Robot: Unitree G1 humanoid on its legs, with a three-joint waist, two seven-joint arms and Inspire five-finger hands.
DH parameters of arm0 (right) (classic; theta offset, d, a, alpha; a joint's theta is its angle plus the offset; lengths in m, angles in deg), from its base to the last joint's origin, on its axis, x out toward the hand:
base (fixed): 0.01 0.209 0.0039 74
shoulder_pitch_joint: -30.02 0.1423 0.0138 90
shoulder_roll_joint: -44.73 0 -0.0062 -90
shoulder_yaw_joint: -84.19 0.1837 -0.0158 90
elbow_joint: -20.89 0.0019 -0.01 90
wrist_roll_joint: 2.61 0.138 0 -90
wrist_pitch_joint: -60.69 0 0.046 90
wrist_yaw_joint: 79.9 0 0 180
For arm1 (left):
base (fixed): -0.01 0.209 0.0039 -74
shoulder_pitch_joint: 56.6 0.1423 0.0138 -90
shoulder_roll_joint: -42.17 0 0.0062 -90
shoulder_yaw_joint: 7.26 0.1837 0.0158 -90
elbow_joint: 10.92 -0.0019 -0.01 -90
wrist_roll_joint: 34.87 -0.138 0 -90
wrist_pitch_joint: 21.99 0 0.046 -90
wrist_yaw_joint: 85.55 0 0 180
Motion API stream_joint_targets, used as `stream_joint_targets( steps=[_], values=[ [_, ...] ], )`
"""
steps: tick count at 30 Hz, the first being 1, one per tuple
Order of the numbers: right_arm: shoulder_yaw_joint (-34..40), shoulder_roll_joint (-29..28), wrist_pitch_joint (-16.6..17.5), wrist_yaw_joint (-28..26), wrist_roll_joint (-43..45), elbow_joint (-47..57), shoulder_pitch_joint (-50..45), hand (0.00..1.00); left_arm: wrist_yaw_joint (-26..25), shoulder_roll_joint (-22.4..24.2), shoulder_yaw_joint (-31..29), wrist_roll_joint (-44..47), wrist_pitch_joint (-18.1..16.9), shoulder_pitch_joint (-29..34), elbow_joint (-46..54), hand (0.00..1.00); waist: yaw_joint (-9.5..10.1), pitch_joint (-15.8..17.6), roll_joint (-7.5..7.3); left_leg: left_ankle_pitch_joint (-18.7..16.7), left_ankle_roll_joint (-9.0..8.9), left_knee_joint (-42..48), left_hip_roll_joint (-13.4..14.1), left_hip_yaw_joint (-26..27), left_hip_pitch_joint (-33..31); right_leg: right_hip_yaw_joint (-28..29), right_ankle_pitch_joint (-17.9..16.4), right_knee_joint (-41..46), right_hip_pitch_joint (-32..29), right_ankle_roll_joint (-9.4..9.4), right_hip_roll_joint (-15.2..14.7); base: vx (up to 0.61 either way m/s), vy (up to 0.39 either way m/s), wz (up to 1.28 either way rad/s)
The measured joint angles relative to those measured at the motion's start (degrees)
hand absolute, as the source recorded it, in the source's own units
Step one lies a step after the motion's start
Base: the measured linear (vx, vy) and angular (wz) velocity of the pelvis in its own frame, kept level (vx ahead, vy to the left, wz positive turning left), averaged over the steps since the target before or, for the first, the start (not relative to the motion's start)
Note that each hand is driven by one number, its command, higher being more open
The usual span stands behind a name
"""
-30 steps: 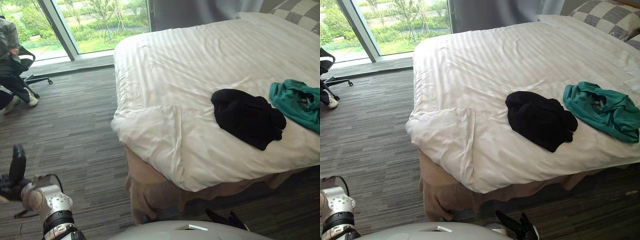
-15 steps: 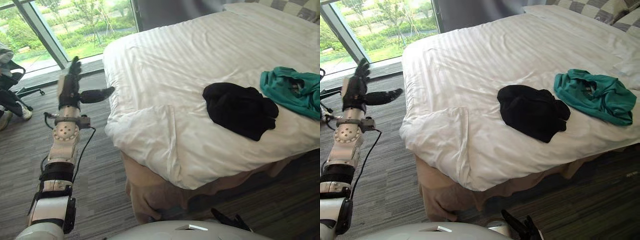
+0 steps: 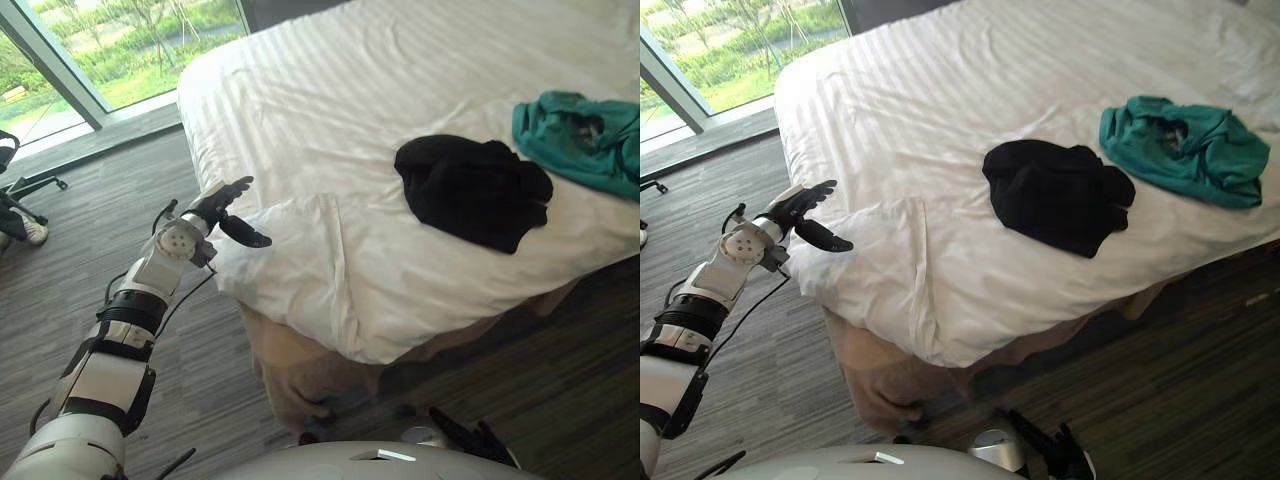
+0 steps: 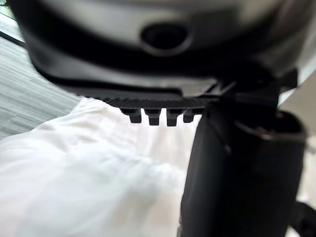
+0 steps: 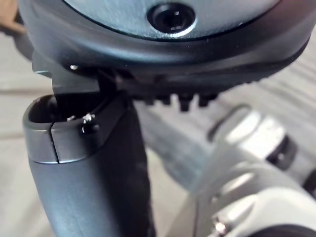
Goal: Tidy up the quilt and then pick up the clothes from the bed and put them into the laundry hamper
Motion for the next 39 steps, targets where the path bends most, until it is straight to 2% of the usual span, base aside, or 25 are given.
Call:
stream_joint_targets(
  steps=[1,3,5,6,10,15,19,22,24,26,29,31,32,35,36,39],
  values=[
    [-0.02,1.68,-0.46,0.02,0.04,0.99,2.75,1.00,1.03,0.00,0.39,-0.94,1.14,-0.74,0.03,1.00,-0.69,2.42,1.19,0.86,0.97,-0.05,-0.84,0.58,-2.19,0.88,-0.27,2.21,-3.58,0.41,-0.71,-0.10,0.045,-0.13],
    [-0.01,2.77,-1.10,0.11,0.16,3.31,5.62,1.00,2.20,0.00,0.45,-2.01,2.55,-2.34,0.06,1.00,-1.42,5.19,2.08,2.03,1.67,-0.18,-1.81,0.85,-5.08,1.64,-0.68,5.37,-7.94,0.98,-1.58,-0.12,0.038,-0.11],
    [-0.05,3.08,-1.10,0.09,0.29,5.76,7.49,1.00,2.42,-0.01,0.43,-3.02,2.85,-4.28,0.09,1.00,-1.55,7.55,2.06,3.37,2.16,-0.33,-2.46,1.41,-7.65,2.47,-0.91,8.09,-12.02,1.17,-2.08,-0.14,0.008,-0.03],
    [-0.07,3.18,-1.09,0.09,0.76,7.12,7.67,1.00,2.35,-0.03,0.33,-3.49,2.65,-5.00,0.50,0.00,-1.53,7.89,2.02,4.32,2.38,-0.73,-2.80,1.54,-9.12,2.52,-1.21,9.51,-14.22,1.22,-2.35,-0.11,-0.020,0.09],
    [-0.07,3.47,-0.92,-0.24,1.09,10.02,7.48,1.00,2.96,-1.49,0.20,-5.93,0.85,-5.50,2.52,0.00,-1.30,8.82,1.04,5.35,2.45,-2.30,-2.90,2.18,-9.27,2.37,-3.44,13.28,-16.86,0.72,-3.02,-0.07,-0.023,0.08],
    [-0.24,3.54,0.34,-1.90,0.57,11.89,7.45,1.00,0.91,-1.21,0.14,-12.21,-3.03,-4.87,2.31,0.00,-1.50,9.19,0.44,5.07,2.23,-2.31,-3.30,2.58,-9.23,2.34,-3.77,14.20,-17.10,1.04,-3.64,0.00,-0.002,0.01],
    [-2.05,3.33,0.70,-2.69,-0.36,11.77,6.95,1.00,-1.42,1.13,0.47,-16.02,-5.30,-2.54,1.77,0.00,-1.91,9.06,0.35,4.76,1.81,-2.32,-3.14,2.68,-7.92,1.58,-3.53,13.85,-15.20,1.52,-3.76,0.07,0.003,0.05],
    [-3.30,3.17,1.52,-3.11,-2.20,11.00,6.90,1.00,-1.97,1.33,2.68,-16.08,-6.04,-0.97,0.34,0.00,-2.72,8.68,0.31,4.48,1.41,-2.30,-2.88,2.05,-5.65,0.27,-3.53,12.53,-11.75,1.53,-3.76,0.07,-0.008,0.14],
    [-3.34,3.25,1.55,-2.96,-2.22,8.91,6.92,1.00,-1.69,1.33,5.24,-15.80,-6.64,0.57,0.41,0.00,-3.06,7.14,0.33,4.11,0.91,-2.25,-2.70,0.48,-4.44,-1.13,-3.38,10.58,-8.93,1.72,-3.78,0.07,-0.011,0.25],
    [-3.62,3.26,1.43,-2.44,-2.20,6.13,6.87,1.00,0.69,0.65,6.36,-15.40,-7.26,4.21,4.09,0.00,-3.08,4.64,-0.05,3.76,0.66,-2.17,-2.58,-1.54,-3.71,-2.63,-3.03,8.14,-6.25,2.10,-3.79,0.08,-0.005,0.28],
    [-4.04,3.38,1.15,-1.75,-2.16,4.49,6.87,1.00,4.32,-0.42,6.30,-12.73,-7.19,9.33,9.31,0.00,-2.52,3.80,-0.65,3.29,0.87,-1.97,-2.69,-3.47,-2.63,-4.33,-2.51,5.71,-3.03,2.31,-3.70,0.05,0.004,0.29],
    [-4.22,3.38,0.26,-0.95,-2.10,3.70,7.03,1.00,7.93,-1.62,4.83,-9.94,-6.93,15.37,13.99,0.00,-1.90,2.62,-0.92,2.97,1.36,-1.69,-2.87,-5.46,-2.67,-6.18,-1.55,3.21,-0.79,2.42,-3.82,0.04,0.010,0.38],
    [-4.51,3.37,-0.03,-0.61,-2.05,3.58,6.94,1.00,9.37,-1.82,3.38,-8.65,-6.39,18.24,15.49,1.00,-0.98,2.29,-1.16,2.69,1.51,-1.06,-2.90,-6.06,-2.67,-6.78,-1.07,2.31,0.17,2.34,-3.88,0.04,0.026,0.27],
    [-5.10,3.19,-1.13,0.17,-1.65,2.30,6.96,1.00,11.86,-1.81,-1.31,-7.87,-4.30,25.48,17.63,1.00,1.19,0.96,-2.27,2.04,1.57,-0.09,-2.98,-7.84,-2.68,-8.37,-0.69,0.47,2.37,2.32,-3.95,0.01,0.010,0.26],
    [-5.10,3.14,-1.25,0.18,-1.55,2.18,6.94,1.00,12.03,-1.79,-1.89,-7.71,-4.05,26.11,17.68,1.00,1.35,0.83,-2.41,2.01,1.56,-0.01,-2.98,-8.05,-2.68,-8.58,-0.69,0.35,2.56,2.31,-3.95,0.00,-0.002,0.22],
    [-4.95,2.64,-2.35,0.34,-1.55,1.54,6.69,1.00,11.62,0.09,-8.66,-6.63,-0.50,33.36,17.68,1.00,3.00,-0.92,-3.61,1.97,1.56,0.03,-3.00,-9.54,-2.61,-10.18,-0.53,-1.23,3.96,2.09,-3.83,-0.02,-0.007,0.22]
  ],
)
